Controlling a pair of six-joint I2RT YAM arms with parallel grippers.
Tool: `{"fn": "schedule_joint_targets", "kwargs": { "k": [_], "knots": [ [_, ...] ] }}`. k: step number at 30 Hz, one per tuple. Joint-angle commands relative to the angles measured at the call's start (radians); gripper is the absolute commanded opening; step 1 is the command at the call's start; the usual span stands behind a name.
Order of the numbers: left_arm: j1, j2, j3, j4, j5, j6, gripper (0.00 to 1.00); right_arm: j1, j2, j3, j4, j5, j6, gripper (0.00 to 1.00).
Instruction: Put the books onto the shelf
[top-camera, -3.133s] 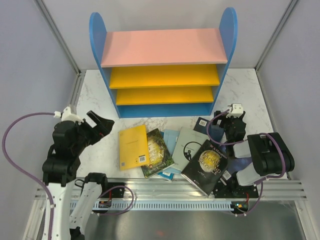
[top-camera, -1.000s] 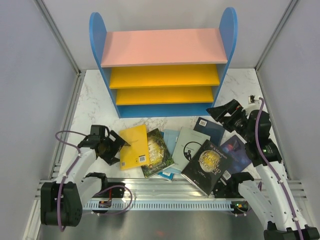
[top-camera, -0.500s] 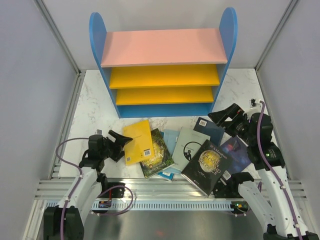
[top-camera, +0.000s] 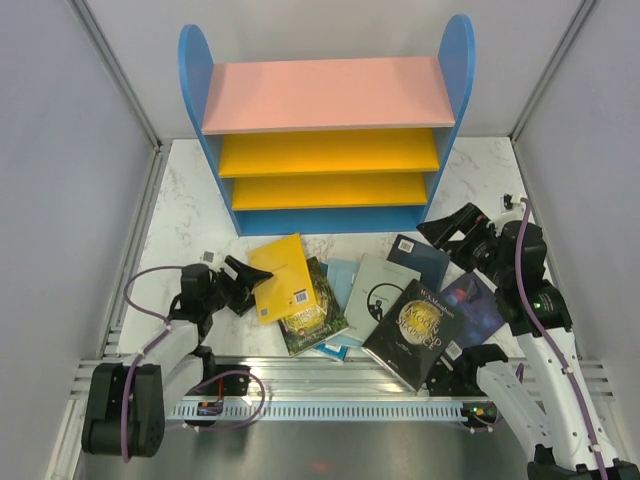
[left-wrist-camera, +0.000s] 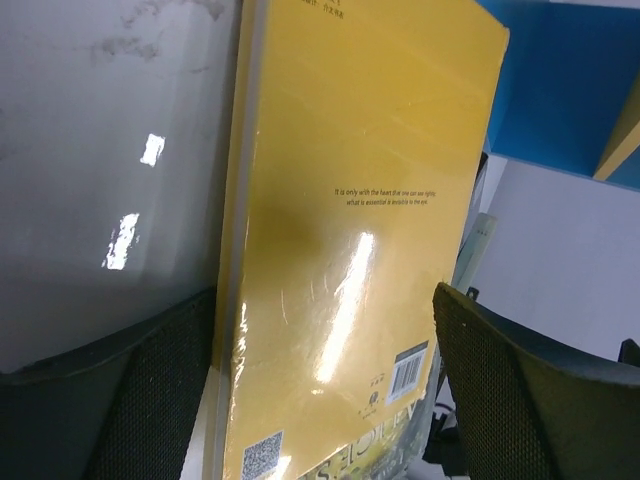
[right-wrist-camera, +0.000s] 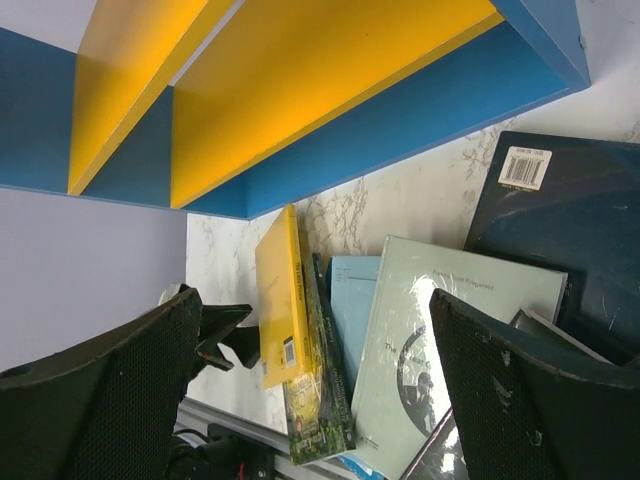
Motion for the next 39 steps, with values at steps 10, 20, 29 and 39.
{"fn": "schedule_joint_targets", "kwargs": {
  "k": [10, 20, 29, 39],
  "knots": [
    [-0.229, 0.274, 0.138, -0.243, -0.179, 0.116, 0.76, 0.005, 0.003, 0.051, -0.010, 0.017, -0.003, 0.98],
    [-0.228, 0.139, 0.085, -0.172, -0.230, 0.000, 0.10, 0.004, -0.017, 0.042, -0.045, 0.026, -0.036, 0.98],
    [-0.228, -0.078, 0.361, -0.536, -0.312, 0.087, 0.02, 0.005, -0.002, 0.021, -0.021, 0.020, -0.028, 0.98],
    [-0.226, -0.075, 0.589, -0.809, -0.294, 0.227, 0.02, 0.005, -0.019, -0.027, 0.010, -0.008, 0.010, 0.98]
  ]
}}
